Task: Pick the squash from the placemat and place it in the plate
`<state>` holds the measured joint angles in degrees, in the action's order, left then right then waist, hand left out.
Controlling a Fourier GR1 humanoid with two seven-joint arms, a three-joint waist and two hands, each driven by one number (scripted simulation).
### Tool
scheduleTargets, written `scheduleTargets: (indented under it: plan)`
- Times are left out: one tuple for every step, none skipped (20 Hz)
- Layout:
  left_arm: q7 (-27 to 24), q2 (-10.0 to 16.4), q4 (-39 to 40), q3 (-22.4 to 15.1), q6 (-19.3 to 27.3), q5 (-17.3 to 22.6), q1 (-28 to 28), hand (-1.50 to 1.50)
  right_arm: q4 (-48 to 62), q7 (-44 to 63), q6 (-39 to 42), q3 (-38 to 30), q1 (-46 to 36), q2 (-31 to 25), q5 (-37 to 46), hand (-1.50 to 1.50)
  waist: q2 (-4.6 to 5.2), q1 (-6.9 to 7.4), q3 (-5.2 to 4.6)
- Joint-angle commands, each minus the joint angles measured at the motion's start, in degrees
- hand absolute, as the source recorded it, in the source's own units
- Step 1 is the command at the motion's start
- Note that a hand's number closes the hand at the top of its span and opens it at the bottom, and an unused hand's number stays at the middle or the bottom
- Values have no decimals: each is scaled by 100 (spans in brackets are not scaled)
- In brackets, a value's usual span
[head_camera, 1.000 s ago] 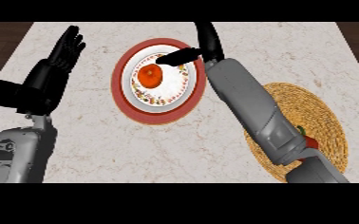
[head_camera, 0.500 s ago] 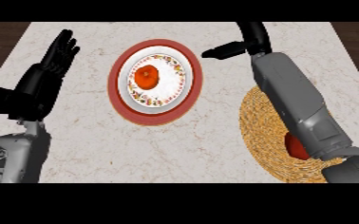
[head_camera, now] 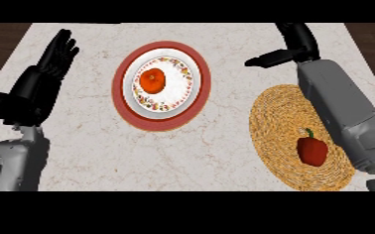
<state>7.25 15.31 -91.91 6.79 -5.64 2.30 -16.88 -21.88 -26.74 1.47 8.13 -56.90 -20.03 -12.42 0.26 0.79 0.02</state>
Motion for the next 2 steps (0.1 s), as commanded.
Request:
scheduleTargets:
  plan:
    - [67, -69, -266, -99, -70, -3, 201, 0, 270, -109, 300, -153, -132, -415, 157, -150, 6, 40, 1]
    - [73, -56, 78, -32, 41, -79, -132, 0, 445, -497, 75, -168, -93, -379, 258, -150, 30, 52, 3]
